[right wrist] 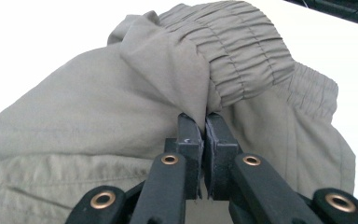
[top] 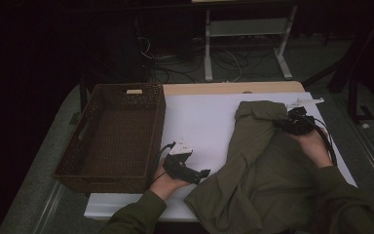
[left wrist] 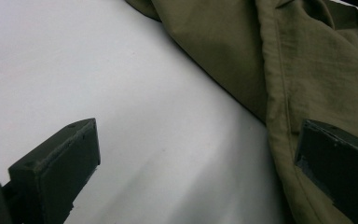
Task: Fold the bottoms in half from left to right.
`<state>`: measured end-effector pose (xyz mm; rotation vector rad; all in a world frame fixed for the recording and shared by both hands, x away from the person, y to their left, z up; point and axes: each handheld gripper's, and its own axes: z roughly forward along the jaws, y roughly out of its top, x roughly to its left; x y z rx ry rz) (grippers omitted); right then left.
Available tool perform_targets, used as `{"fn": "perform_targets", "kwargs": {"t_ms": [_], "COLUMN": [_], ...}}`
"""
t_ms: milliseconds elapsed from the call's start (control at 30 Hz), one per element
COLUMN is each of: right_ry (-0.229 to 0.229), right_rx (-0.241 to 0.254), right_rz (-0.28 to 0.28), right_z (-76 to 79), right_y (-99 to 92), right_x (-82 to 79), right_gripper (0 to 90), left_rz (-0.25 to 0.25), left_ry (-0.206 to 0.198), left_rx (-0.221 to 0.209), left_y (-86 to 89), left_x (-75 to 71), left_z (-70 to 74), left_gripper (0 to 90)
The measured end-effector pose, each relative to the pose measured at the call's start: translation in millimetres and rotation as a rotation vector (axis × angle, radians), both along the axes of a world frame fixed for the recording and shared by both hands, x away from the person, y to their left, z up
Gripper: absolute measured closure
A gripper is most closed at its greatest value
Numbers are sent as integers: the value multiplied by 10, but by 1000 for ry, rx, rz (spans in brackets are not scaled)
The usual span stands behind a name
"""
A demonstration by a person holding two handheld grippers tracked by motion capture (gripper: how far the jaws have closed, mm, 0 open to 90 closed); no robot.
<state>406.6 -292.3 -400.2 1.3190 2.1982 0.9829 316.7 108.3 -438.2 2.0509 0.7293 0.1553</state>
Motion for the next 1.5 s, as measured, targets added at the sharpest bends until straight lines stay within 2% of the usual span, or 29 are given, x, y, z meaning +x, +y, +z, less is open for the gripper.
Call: {"fn": "perform_targets", "kwargs": {"t_ms": [233,433,567,933,1267,1367,1500], "right_ry": [-1,-3,4,16,62,84,92], "right_rx": [-21,-25,-8,1,-8,-8,-4], "right_rz": [-6,-35,-59,-115,-163,-186,-196], "right_z": [96,173,177,131,-43,-164,-246], "right_y": [8,-70,-142,-317,-461,-506,-531], "right_x": [137,230,266,337,446,483,502], "right_gripper": [857,856,857,867,870,870,870], "left_rz": [-5,-4,-4,-4,-6,-6,-9], "left_ry": [0,0,0,1,3,5,8], "left_rx": [3,2,3,4,7,7,12], "left_y": [1,3,3,3,2,1,2], "left_x": [-2,-5,-4,-5,-4,-6,-9], "left_z": [-2,1,0,0,-5,-8,-12], "left_gripper": [0,0,0,0,0,0,0]}}
